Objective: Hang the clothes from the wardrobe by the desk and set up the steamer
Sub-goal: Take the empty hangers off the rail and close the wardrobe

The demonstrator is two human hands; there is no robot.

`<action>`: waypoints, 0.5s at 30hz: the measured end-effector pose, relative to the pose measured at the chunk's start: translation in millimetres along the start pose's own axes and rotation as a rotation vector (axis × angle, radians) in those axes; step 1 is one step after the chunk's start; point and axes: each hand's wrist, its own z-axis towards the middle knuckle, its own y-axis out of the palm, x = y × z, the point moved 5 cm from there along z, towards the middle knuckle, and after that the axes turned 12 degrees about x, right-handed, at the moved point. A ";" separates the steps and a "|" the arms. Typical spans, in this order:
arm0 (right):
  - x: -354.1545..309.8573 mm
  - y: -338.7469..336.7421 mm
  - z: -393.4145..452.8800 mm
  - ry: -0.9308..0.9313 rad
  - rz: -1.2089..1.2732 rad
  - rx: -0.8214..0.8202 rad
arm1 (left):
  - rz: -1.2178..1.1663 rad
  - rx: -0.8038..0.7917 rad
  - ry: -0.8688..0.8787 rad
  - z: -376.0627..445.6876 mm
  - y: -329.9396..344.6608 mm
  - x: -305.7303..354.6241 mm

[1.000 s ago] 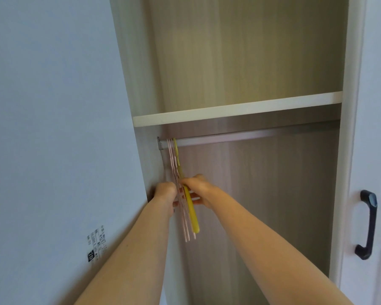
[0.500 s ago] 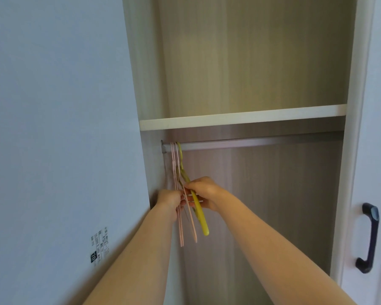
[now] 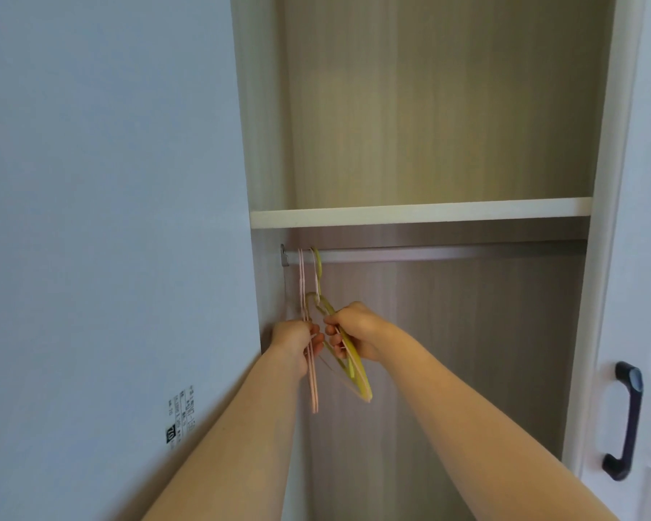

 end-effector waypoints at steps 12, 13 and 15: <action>-14.6 -24.4 -6.0 -0.062 0.044 0.181 | -0.026 -0.058 0.020 -14.3 10.6 8.3; -15.2 -25.8 -7.1 -0.070 0.044 0.188 | -0.027 -0.064 0.025 -16.7 12.5 9.4; -15.2 -28.8 -10.4 -0.079 0.053 0.200 | -0.034 -0.079 0.035 -21.6 16.4 11.1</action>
